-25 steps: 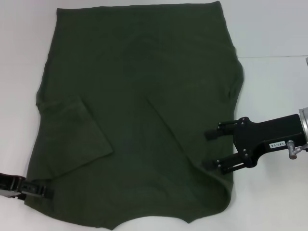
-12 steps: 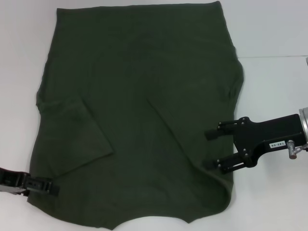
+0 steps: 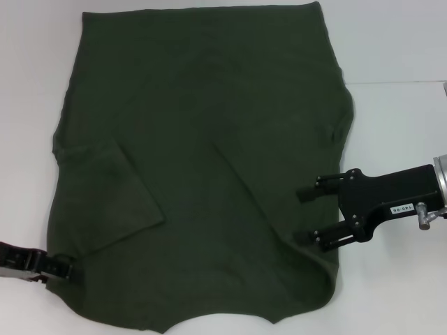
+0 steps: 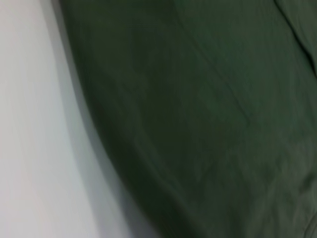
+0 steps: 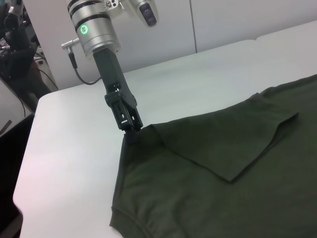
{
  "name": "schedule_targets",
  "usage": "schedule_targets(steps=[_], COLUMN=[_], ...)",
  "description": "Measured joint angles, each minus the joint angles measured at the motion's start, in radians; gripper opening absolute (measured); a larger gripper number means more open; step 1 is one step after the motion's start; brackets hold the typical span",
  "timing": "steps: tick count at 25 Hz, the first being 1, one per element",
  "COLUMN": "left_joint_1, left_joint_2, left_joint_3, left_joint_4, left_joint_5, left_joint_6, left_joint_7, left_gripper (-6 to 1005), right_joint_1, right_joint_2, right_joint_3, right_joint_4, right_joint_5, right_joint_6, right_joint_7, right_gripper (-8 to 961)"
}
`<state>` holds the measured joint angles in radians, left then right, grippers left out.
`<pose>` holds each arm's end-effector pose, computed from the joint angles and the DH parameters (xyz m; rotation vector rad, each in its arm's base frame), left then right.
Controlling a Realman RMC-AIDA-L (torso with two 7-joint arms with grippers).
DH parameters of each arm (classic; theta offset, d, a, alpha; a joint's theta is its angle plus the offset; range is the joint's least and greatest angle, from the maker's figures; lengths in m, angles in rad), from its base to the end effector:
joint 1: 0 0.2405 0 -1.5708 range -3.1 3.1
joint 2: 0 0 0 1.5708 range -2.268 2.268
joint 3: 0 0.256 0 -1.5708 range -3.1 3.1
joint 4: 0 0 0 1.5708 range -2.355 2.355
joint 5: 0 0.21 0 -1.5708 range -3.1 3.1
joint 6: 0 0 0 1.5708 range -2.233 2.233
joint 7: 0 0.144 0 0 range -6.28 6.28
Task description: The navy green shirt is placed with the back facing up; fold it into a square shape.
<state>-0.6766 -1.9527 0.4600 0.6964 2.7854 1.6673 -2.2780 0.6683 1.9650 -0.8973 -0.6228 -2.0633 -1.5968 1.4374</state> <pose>-0.3215 0.3286 0.0552 -2.3580 -1.8252 0.1093 0.2375 0.3531 0.0085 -3.0105 0.4376 0.4003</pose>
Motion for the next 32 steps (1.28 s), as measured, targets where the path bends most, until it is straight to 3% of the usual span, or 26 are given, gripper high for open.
schedule_targets(steps=[10, 21, 24, 29, 32], left_joint_1=[-0.004, -0.005, -0.005, -0.007, -0.009], left_joint_2=[0.000, 0.000, 0.000, 0.000, 0.000], left_joint_3=[0.001, 0.027, 0.027, 0.033, 0.038], left_joint_4=[-0.001, -0.007, -0.008, -0.008, -0.008], left_joint_5=[0.003, 0.011, 0.011, 0.011, 0.011], left_joint_6=[-0.019, -0.053, -0.053, -0.052, -0.052], left_joint_7=[0.000, -0.022, -0.022, -0.019, -0.018], left_gripper=[504, 380, 179, 39, 39], right_joint_1=[0.002, 0.002, 0.001, -0.001, -0.001], right_joint_2=[0.000, 0.001, 0.002, 0.002, 0.002], right_joint_3=[0.000, 0.000, 0.000, 0.000, 0.002], right_joint_4=[0.000, 0.000, 0.000, 0.003, 0.005], right_joint_5=[0.000, 0.001, 0.002, 0.005, 0.006], right_joint_6=[0.001, 0.002, 0.002, 0.001, 0.001], right_joint_7=[0.000, 0.000, 0.000, 0.000, 0.002], right_gripper=[895, 894, 894, 894, 894])
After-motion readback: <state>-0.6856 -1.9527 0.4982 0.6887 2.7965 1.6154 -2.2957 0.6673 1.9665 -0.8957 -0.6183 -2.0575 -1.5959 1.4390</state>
